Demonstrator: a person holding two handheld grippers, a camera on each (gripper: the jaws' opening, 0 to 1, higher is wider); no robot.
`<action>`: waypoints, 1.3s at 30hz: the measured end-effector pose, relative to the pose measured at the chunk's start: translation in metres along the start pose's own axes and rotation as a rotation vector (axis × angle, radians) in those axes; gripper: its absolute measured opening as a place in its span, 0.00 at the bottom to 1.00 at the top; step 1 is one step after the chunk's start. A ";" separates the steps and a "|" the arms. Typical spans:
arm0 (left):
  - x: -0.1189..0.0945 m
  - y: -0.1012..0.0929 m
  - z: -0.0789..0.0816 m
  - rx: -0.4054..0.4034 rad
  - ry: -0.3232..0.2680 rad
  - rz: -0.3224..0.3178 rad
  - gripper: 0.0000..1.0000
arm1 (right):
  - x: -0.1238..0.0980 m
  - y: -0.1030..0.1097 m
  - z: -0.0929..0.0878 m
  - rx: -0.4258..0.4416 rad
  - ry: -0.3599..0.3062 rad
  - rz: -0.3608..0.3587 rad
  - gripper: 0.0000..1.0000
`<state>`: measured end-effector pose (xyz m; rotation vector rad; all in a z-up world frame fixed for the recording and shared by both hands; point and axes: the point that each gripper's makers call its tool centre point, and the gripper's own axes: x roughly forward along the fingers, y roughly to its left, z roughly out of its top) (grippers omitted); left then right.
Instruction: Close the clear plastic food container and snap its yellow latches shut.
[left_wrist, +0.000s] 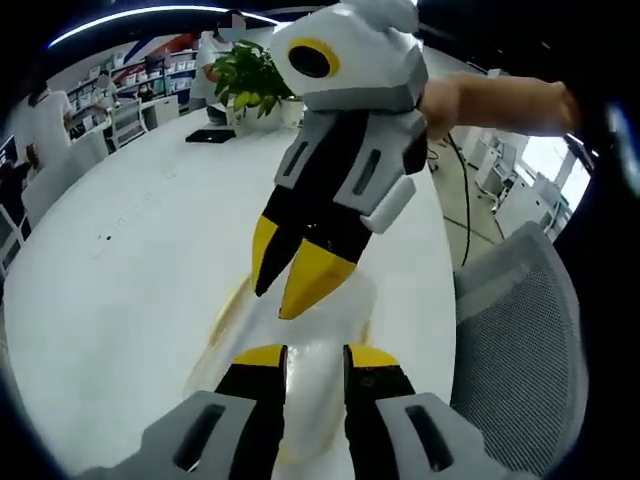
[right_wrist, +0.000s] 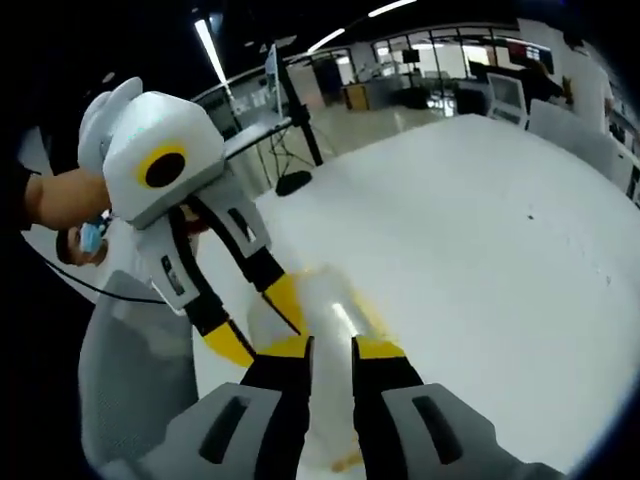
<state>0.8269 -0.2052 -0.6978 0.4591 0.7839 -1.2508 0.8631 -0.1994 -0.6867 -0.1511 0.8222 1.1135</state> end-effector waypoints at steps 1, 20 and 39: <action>0.001 0.000 0.000 0.001 0.000 -0.001 0.15 | 0.001 0.000 0.000 -0.001 0.001 0.000 0.12; 0.009 -0.013 -0.009 0.150 0.041 0.013 0.20 | 0.016 -0.004 -0.008 -0.241 0.133 0.019 0.26; 0.013 -0.025 -0.015 0.302 0.031 0.084 0.34 | 0.025 -0.012 -0.017 -0.294 0.242 0.086 0.36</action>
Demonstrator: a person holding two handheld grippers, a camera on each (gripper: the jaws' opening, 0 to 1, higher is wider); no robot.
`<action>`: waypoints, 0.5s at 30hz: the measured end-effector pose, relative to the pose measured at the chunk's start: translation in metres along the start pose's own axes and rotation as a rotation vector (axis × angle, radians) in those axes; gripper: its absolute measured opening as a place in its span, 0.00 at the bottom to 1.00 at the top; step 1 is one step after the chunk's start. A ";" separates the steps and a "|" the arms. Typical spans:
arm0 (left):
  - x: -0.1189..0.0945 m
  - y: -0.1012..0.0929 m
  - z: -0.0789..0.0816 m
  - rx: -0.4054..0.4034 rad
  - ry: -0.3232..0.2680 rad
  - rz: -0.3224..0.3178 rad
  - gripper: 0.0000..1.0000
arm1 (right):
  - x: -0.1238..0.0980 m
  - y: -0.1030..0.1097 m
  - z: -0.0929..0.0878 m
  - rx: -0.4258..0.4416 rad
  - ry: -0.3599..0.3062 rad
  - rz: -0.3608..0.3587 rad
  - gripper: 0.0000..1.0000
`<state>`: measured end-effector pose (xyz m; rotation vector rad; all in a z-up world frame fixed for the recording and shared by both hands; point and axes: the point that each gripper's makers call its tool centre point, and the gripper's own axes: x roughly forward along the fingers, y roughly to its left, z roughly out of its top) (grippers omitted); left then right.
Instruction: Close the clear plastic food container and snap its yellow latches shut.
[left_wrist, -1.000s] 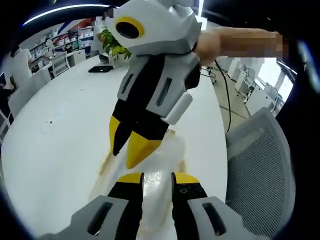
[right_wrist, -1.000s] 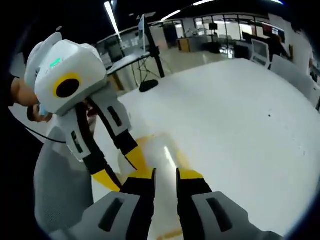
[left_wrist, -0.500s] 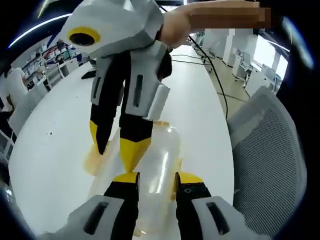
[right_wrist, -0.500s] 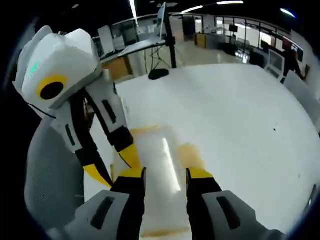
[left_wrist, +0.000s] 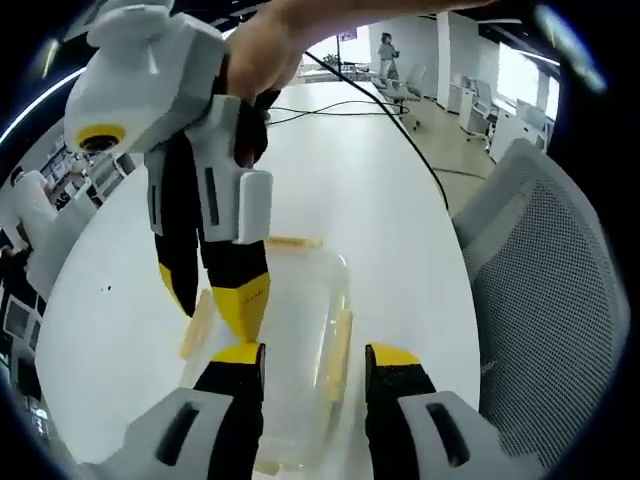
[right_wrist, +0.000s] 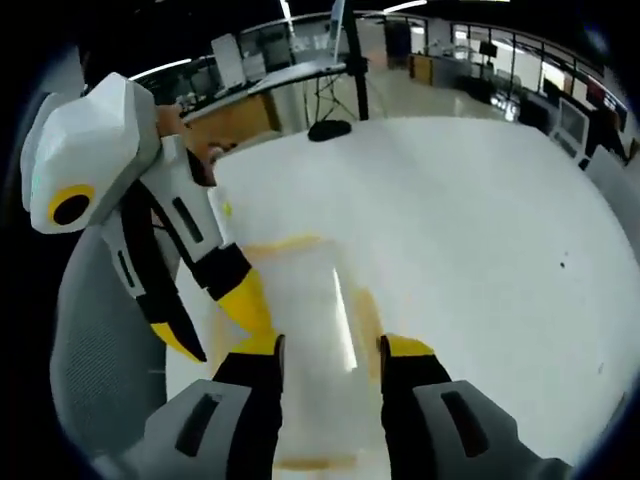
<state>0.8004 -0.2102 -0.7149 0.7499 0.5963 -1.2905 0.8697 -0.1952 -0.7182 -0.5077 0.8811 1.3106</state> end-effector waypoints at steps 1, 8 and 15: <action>0.000 0.000 0.000 0.003 -0.001 0.002 0.34 | 0.000 0.000 0.000 -0.001 0.001 0.000 0.36; 0.002 -0.005 -0.002 0.087 0.002 0.024 0.38 | 0.001 0.001 0.001 0.004 0.018 0.028 0.36; 0.002 0.000 -0.002 0.110 -0.002 0.070 0.35 | 0.002 0.001 0.003 -0.013 0.035 0.049 0.36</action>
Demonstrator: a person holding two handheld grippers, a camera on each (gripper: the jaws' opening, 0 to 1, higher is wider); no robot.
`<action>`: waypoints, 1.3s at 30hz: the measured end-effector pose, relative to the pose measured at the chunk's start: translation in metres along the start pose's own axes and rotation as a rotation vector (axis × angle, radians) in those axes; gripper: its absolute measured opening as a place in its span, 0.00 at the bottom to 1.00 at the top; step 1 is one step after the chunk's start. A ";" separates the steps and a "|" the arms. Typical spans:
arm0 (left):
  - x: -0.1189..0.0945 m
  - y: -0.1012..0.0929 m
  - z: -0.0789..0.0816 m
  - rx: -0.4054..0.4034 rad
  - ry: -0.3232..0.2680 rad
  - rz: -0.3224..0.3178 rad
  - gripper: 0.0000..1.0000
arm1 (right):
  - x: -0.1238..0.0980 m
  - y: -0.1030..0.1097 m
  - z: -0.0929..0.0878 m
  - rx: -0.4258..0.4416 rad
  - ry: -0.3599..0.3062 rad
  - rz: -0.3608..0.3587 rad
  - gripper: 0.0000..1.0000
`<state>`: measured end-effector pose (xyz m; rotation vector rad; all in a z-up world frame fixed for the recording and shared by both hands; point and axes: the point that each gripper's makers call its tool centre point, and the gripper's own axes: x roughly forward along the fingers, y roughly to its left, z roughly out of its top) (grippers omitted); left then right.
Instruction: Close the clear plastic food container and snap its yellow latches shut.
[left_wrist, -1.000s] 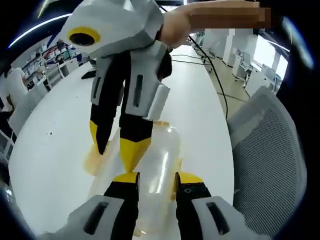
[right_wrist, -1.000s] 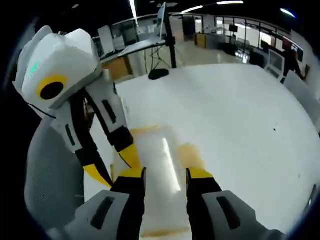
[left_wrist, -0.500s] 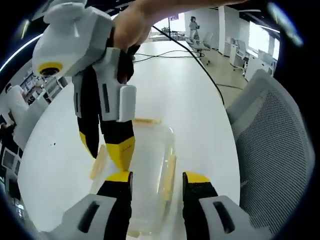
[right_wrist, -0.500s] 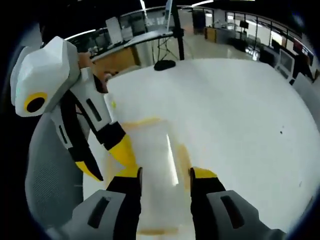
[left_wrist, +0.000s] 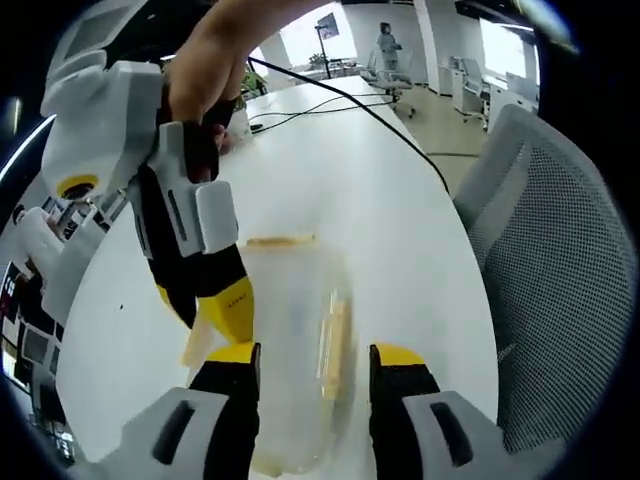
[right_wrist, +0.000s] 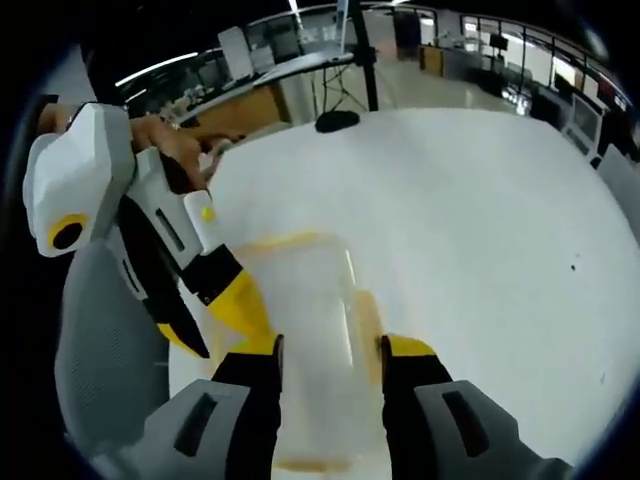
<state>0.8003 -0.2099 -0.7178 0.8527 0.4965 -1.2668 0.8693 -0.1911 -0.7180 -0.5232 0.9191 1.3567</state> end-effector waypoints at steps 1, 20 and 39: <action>0.000 0.001 0.000 0.011 0.001 0.010 0.33 | 0.000 0.000 0.000 -0.001 0.003 0.002 0.36; 0.002 0.007 0.000 0.035 0.005 0.028 0.29 | 0.003 -0.001 0.001 -0.030 0.068 0.058 0.36; 0.004 0.008 0.000 0.078 0.027 0.041 0.26 | 0.006 0.000 0.001 -0.007 0.076 0.049 0.33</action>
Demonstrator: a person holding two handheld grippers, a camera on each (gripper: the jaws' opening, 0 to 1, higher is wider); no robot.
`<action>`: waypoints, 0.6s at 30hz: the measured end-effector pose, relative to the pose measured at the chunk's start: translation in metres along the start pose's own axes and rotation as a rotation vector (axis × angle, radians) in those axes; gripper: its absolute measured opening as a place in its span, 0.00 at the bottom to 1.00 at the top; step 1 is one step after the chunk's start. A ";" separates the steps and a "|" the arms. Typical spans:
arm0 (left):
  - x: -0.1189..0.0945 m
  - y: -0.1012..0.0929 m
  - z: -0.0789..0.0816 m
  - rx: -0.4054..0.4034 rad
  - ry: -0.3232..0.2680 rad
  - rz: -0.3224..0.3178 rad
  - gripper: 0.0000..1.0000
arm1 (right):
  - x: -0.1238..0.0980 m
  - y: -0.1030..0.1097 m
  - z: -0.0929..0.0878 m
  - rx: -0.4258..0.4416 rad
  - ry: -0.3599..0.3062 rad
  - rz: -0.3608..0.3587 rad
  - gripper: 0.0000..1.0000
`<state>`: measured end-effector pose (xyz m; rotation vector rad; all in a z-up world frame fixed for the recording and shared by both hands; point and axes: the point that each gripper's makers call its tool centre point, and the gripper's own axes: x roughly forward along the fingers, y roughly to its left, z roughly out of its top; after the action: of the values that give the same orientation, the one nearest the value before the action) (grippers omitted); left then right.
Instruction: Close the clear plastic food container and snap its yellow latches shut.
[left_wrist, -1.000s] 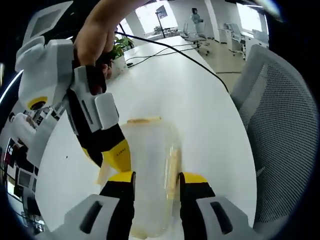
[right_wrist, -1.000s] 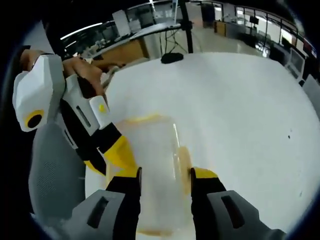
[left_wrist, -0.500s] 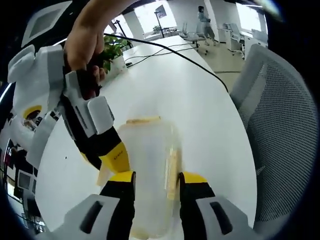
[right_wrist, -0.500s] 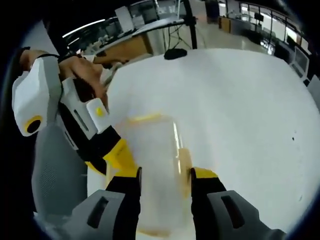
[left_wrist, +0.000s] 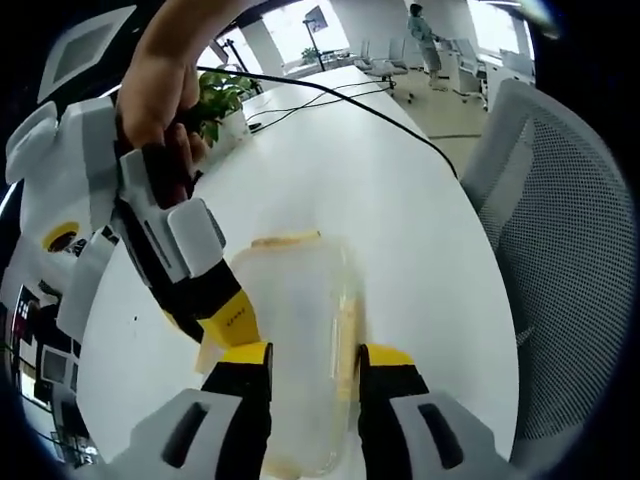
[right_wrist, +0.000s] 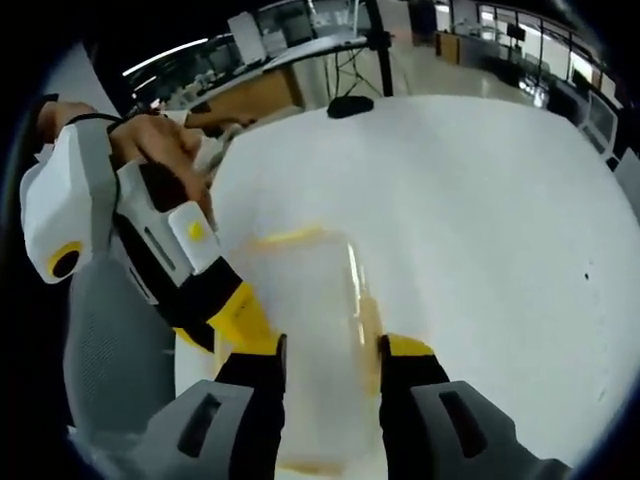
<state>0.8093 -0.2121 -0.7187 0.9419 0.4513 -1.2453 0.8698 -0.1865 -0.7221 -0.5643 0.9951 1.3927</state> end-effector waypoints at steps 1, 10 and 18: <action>0.001 0.001 0.000 0.012 -0.003 0.006 0.25 | 0.000 0.000 0.000 0.007 -0.001 -0.005 0.32; 0.001 -0.001 0.001 0.050 0.006 0.006 0.25 | 0.002 0.000 0.001 0.021 0.015 0.016 0.30; 0.002 -0.002 0.001 0.043 0.005 0.003 0.25 | 0.004 0.001 0.000 0.004 0.090 0.038 0.32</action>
<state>0.8082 -0.2141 -0.7201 0.9816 0.4283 -1.2543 0.8681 -0.1842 -0.7246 -0.6122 1.0860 1.4088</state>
